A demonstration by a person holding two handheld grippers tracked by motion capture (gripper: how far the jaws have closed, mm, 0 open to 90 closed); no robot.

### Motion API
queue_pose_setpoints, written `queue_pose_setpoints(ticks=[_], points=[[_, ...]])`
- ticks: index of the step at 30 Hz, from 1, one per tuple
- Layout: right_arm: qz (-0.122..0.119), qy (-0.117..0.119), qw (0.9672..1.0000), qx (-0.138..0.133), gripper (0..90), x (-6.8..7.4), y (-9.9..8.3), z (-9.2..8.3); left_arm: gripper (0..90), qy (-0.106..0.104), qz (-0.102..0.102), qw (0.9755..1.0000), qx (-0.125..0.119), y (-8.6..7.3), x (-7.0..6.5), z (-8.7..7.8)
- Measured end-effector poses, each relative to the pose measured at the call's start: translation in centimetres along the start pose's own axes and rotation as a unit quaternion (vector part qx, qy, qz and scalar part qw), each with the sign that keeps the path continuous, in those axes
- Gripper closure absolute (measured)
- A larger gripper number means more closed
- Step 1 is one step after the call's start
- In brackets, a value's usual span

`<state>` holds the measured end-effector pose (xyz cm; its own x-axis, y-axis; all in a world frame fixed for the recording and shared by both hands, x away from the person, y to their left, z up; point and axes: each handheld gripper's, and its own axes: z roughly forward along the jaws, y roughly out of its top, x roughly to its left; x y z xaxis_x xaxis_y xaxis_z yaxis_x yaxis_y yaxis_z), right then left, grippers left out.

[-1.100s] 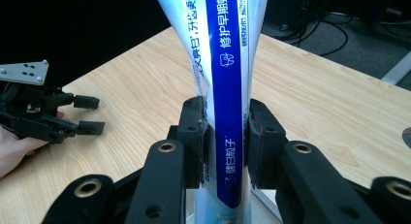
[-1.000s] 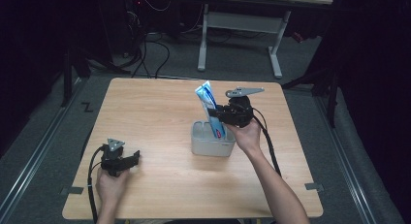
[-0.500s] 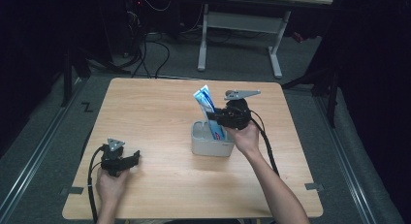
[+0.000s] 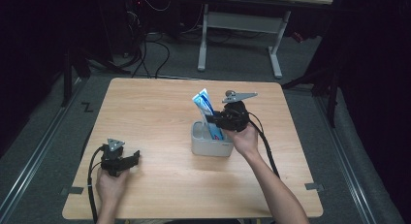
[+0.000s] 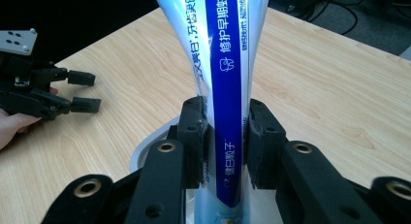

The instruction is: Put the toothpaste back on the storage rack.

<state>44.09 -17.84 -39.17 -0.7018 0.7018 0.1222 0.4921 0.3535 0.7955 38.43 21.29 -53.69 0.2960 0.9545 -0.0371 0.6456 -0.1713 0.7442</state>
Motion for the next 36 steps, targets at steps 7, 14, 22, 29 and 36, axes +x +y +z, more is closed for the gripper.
queue_pose_setpoints(ticks=[7,14,22,29,36], points=[[0.001,0.0,1.0,0.003,71.3,-0.2,-0.4,0.1,27.4,0.0,0.0,1.0,0.0,0.0,0.0,0.0],[0.002,-0.002,1.0,0.009,71.2,-0.3,-0.9,0.2,27.5,0.001,0.0,1.0,0.0,0.0,0.0,0.0],[-0.007,-0.006,0.9998,0.016,71.2,0.0,-1.0,0.2,27.5,0.0,0.0,1.0,0.0,0.0,0.0,0.0],[-0.007,-0.005,0.9998,0.017,71.2,0.1,-1.3,0.4,27.5,0.0,0.0,1.0,0.0,0.0,0.0,0.0],[-0.005,-0.007,0.9998,0.02,71.3,-0.1,-1.9,0.4,27.5,0.001,0.0,1.0,0.0,0.0,0.0,0.0]])
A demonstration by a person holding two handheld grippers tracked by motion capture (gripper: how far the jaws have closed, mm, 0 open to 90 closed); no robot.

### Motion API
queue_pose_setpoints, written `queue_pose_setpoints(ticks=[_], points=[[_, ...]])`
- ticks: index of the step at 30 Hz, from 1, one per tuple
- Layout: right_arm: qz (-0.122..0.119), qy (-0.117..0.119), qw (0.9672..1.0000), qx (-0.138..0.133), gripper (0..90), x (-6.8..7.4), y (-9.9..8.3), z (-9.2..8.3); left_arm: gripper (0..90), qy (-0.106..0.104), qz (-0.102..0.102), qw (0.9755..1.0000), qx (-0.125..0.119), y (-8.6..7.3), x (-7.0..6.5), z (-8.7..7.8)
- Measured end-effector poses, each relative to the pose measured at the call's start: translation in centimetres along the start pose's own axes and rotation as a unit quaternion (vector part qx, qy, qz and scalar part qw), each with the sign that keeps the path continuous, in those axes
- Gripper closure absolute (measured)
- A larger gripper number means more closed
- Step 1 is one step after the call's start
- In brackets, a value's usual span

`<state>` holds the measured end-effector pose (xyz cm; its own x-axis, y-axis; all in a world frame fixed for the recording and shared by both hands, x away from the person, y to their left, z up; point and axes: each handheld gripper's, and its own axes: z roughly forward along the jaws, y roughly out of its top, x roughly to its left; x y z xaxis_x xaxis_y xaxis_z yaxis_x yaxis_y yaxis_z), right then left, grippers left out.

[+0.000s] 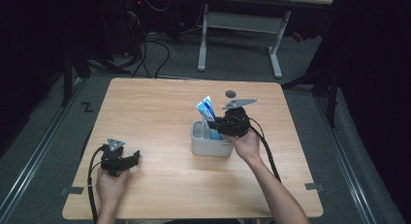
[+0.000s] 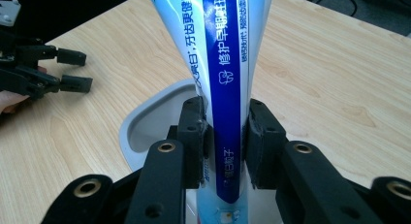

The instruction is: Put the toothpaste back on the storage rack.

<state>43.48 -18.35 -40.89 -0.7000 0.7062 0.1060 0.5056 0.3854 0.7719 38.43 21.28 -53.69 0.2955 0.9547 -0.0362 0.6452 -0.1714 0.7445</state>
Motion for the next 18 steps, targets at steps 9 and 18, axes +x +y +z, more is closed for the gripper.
queue_pose_setpoints(ticks=[9,18], points=[[0.001,0.001,1.0,0.007,71.2,-0.05,-0.44,0.2,27.5,0.002,0.001,1.0,0.0,0.0,-0.04,0.02],[0.0,0.001,0.9999,0.014,71.3,0.04,-0.69,0.46,27.6,0.001,0.001,1.0,0.0,0.01,-0.03,0.01]])
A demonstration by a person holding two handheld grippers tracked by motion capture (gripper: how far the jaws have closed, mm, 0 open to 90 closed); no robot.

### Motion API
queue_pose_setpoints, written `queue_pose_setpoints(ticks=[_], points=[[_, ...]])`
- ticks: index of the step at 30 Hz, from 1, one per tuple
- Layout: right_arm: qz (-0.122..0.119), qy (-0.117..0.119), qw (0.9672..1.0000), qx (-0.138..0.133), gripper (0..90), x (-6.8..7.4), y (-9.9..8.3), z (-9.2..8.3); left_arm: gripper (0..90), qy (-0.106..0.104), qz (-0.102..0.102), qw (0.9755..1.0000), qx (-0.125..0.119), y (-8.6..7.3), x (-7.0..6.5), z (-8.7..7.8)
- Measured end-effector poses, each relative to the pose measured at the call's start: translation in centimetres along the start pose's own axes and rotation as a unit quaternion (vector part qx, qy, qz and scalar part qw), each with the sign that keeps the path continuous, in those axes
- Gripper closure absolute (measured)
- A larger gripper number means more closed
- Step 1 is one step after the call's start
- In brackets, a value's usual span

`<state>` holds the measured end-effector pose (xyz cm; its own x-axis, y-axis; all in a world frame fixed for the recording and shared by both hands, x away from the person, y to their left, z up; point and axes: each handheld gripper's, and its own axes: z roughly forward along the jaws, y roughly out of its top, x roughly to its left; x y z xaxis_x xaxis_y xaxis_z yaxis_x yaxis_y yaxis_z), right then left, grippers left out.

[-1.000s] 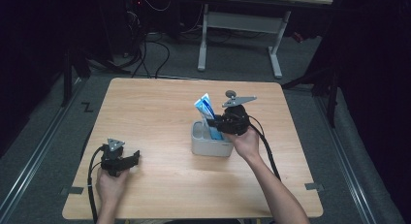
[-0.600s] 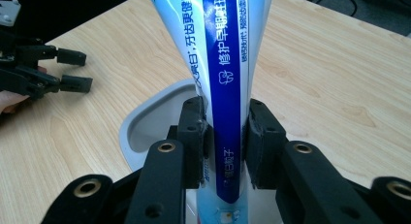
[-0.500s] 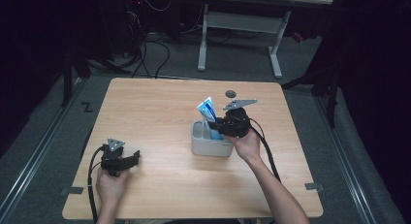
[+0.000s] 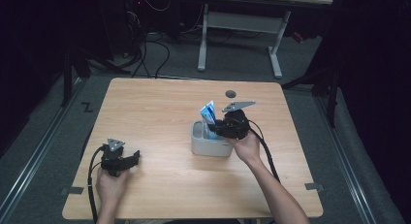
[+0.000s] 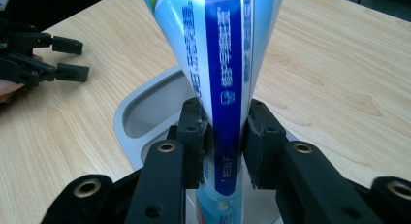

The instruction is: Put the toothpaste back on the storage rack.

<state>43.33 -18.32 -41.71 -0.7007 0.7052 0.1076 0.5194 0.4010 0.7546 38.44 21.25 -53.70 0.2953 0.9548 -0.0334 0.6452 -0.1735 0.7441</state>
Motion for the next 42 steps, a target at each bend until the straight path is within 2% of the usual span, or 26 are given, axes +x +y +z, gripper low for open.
queue_pose_setpoints(ticks=[18,31,42], points=[[0.002,0.001,1.0,-0.009,69.0,-0.2,-0.3,-0.1,27.5,0.003,0.002,1.0,0.0,0.0,-0.1,0.0],[0.003,-0.006,0.9998,-0.018,57.6,-0.4,-0.5,-0.5,27.5,0.003,0.002,1.0,0.0,0.0,-0.1,0.0],[0.007,-0.027,0.9988,-0.039,51.7,-0.6,-0.6,-1.9,27.5,0.004,0.003,1.0,0.001,0.0,-0.1,0.0]])
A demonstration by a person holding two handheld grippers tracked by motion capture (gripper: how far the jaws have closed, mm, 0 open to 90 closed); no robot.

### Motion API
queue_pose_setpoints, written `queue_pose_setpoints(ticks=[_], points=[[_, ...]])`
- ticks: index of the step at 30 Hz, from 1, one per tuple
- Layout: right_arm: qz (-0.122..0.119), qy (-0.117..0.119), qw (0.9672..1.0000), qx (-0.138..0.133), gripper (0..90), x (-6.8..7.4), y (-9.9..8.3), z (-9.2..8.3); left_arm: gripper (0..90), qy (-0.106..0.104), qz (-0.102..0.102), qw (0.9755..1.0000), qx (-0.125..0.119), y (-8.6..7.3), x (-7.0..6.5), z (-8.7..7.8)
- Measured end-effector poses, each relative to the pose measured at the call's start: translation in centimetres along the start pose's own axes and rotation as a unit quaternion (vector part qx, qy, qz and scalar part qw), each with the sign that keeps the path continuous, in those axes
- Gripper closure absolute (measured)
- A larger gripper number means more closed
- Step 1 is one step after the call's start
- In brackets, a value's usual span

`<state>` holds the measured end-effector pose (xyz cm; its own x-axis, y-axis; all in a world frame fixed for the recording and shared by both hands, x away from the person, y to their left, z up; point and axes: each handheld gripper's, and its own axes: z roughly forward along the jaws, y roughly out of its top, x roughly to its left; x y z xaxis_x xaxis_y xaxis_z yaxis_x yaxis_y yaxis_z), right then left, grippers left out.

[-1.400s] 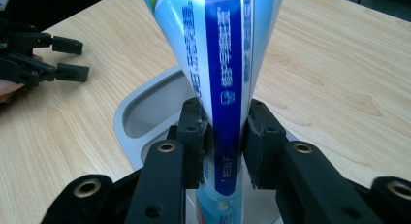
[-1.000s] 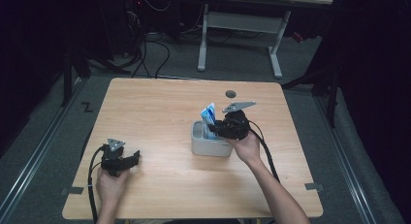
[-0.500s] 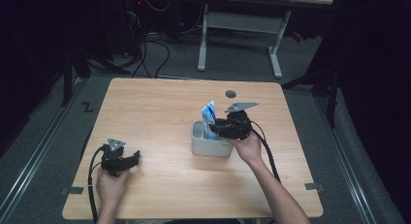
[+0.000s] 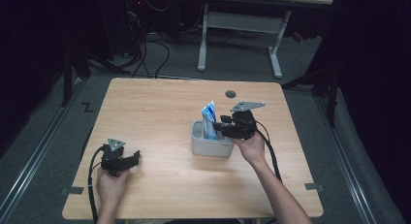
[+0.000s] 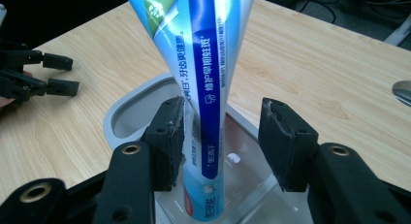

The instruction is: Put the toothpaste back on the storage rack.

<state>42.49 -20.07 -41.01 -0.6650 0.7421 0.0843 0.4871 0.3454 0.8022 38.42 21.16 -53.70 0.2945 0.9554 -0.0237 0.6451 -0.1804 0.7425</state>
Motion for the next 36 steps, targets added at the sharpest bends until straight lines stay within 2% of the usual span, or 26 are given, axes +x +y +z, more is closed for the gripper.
queue_pose_setpoints(ticks=[36], points=[[0.021,-0.033,0.9982,-0.045,46.9,-1.8,-1.2,-3.6,27.5,0.001,0.002,1.0,0.001,0.0,-0.1,0.0]])
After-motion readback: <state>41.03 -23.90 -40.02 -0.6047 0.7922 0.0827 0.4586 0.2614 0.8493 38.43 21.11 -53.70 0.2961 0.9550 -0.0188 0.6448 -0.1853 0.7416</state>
